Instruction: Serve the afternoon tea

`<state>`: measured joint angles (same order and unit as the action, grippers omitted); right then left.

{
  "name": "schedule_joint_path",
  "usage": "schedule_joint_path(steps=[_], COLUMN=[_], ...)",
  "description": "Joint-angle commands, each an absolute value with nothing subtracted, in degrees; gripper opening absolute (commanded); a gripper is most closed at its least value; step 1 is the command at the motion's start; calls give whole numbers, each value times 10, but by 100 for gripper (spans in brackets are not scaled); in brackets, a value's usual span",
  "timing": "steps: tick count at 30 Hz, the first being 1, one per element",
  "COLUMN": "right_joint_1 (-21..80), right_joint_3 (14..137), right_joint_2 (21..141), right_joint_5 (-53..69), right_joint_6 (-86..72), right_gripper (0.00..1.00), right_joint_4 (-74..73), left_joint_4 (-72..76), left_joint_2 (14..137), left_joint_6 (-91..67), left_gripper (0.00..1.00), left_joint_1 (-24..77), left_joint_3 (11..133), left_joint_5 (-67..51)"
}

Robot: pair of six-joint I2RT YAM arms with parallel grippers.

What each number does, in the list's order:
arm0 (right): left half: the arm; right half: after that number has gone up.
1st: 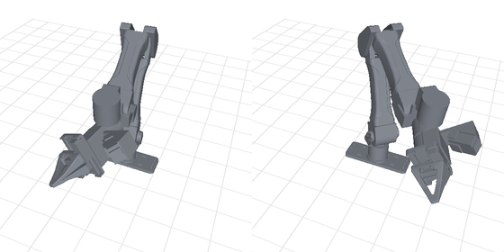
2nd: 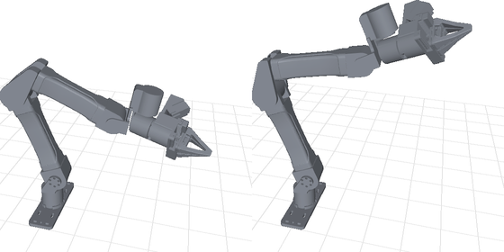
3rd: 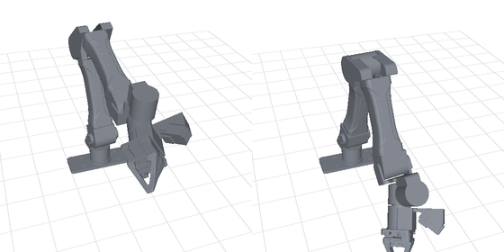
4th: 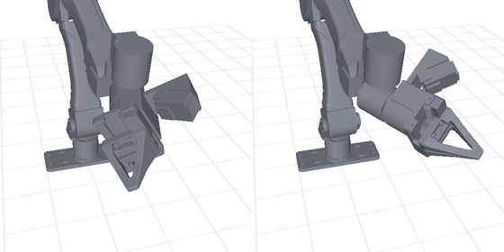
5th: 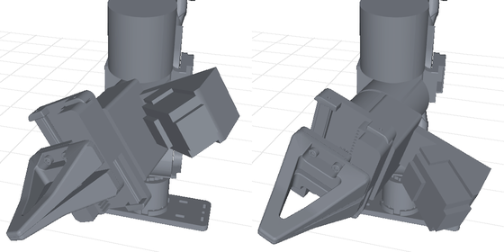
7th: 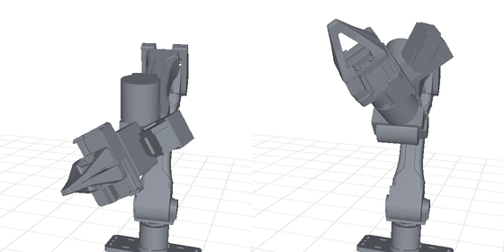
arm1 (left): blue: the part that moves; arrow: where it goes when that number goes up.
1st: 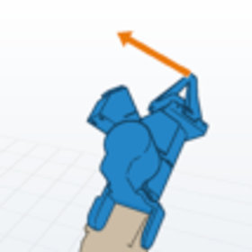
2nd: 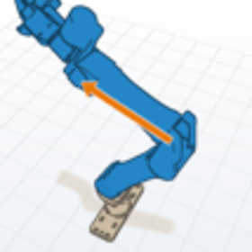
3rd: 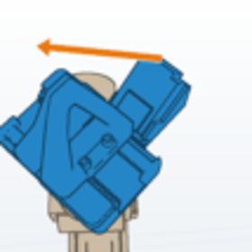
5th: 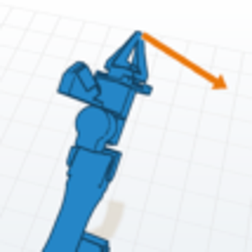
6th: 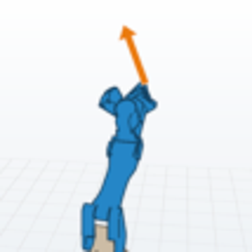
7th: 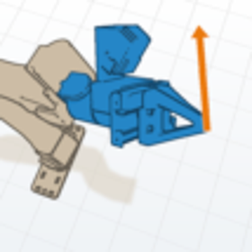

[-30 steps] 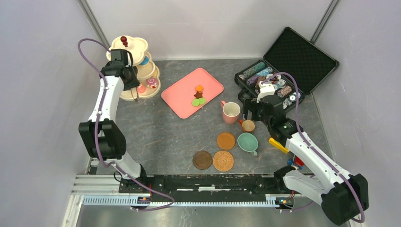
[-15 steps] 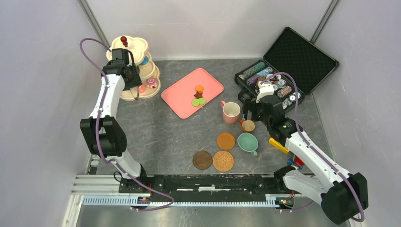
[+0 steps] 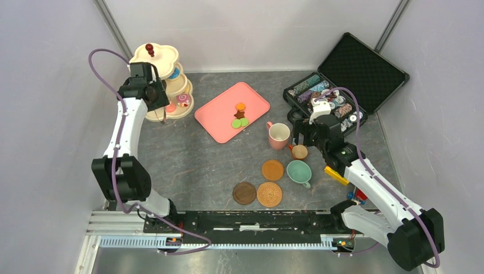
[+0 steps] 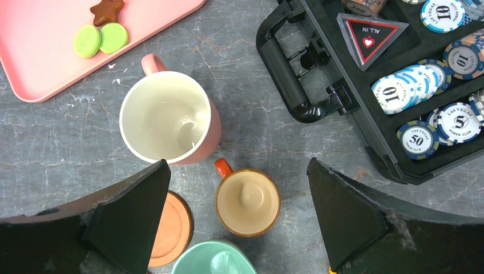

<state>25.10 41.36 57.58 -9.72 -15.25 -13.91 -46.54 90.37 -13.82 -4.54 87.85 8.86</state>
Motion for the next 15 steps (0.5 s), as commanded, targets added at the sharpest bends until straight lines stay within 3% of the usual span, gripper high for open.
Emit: schedule_joint_path(steps=[1,10,15], right_joint_1=[253,253,253], right_joint_3=[419,418,425], right_joint_2=[567,575,581], right_joint_5=[-99,-103,-110], right_joint_6=[-158,-157,-157], right_gripper=[98,98,98], right_joint_4=[-129,-131,-133], left_joint_4=[-443,-427,-403], left_joint_2=[838,729,705], left_joint_6=[-160,-168,-171], left_gripper=[57,57,58], left_joint_1=[-48,-30,59], left_joint_3=[836,748,712], left_joint_5=[77,24,2])
